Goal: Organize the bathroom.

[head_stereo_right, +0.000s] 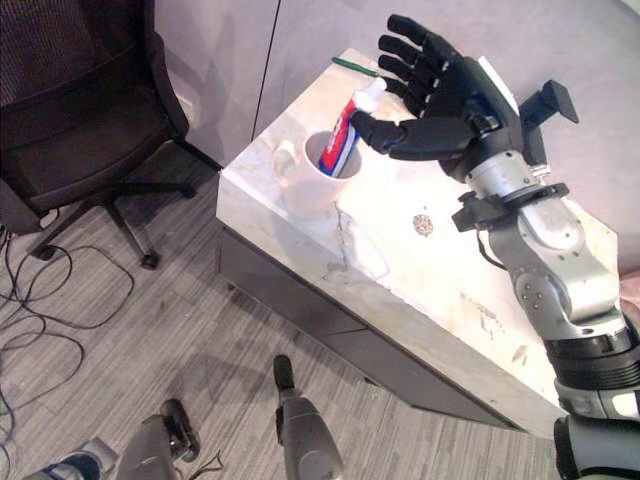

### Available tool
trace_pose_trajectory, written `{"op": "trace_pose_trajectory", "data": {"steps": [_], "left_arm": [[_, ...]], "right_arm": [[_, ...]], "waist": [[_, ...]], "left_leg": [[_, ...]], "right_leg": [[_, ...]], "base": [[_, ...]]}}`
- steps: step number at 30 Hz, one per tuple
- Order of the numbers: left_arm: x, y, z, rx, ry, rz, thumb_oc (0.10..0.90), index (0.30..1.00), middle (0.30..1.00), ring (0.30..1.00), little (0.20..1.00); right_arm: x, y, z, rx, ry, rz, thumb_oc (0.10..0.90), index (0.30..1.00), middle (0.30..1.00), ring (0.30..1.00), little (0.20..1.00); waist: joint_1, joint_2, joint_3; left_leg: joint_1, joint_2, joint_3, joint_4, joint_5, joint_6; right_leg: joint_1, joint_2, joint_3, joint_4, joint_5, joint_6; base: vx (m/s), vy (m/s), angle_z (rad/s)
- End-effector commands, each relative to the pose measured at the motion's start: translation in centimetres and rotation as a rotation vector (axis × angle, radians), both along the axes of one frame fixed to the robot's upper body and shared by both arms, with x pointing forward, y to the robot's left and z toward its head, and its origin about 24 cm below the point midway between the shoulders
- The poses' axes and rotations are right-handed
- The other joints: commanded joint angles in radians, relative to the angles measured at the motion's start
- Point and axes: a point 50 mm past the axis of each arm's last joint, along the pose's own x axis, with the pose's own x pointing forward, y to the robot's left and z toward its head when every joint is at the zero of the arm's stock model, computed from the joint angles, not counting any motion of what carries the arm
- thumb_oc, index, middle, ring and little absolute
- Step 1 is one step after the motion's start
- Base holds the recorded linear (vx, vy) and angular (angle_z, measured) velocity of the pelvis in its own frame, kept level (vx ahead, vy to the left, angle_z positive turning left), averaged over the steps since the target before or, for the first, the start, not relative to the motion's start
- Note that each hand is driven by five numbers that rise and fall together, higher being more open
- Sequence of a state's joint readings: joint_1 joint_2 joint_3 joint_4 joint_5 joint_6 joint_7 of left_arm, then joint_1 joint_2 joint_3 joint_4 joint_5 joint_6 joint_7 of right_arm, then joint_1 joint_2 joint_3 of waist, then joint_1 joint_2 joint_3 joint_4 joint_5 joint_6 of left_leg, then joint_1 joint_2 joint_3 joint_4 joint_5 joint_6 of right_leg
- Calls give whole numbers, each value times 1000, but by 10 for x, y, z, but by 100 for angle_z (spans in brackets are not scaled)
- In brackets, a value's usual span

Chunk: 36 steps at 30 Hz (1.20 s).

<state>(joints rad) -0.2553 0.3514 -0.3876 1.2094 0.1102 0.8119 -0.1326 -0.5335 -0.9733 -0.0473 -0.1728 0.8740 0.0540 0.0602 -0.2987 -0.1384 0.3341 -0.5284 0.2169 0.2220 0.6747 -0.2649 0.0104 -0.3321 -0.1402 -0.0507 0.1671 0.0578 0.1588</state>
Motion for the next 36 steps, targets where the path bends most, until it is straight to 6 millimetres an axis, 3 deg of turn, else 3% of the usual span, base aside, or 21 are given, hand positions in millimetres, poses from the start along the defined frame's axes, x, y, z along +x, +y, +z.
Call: {"op": "trace_pose_trajectory", "data": {"steps": [1, 20, 36], "left_arm": [[-22, -11, -8, -40, 80, 93, 800, 900, 900, 900, 900], [-9, -15, -5, -45, 67, 68, 800, 900, 900, 900, 900], [-1, -21, -3, -42, 63, 63, 800, 900, 900, 900, 900]], "right_arm": [[-24, -1, 49, 138, -289, 58, 800, 900, 900, 900, 900], [-13, 10, 29, 196, -150, 184, 800, 900, 900, 900, 900], [-19, 16, 20, 199, -164, 236, 800, 900, 900, 900, 900]], "waist": [[6, -14, -10], [-6, -21, 13], [-22, -26, 17]], "left_leg": [[111, 34, -9, -84, -10, -57], [105, 38, 8, -45, -40, -40], [107, 32, 17, -45, -49, -32]], "right_leg": [[2, 9, 108, 18, -37, 30], [-10, 7, 106, 35, -37, 31], [-15, 14, 110, 36, -34, 37]], "base": [[0, 0, 0], [0, 0, 0], [0, 0, 0]]}}
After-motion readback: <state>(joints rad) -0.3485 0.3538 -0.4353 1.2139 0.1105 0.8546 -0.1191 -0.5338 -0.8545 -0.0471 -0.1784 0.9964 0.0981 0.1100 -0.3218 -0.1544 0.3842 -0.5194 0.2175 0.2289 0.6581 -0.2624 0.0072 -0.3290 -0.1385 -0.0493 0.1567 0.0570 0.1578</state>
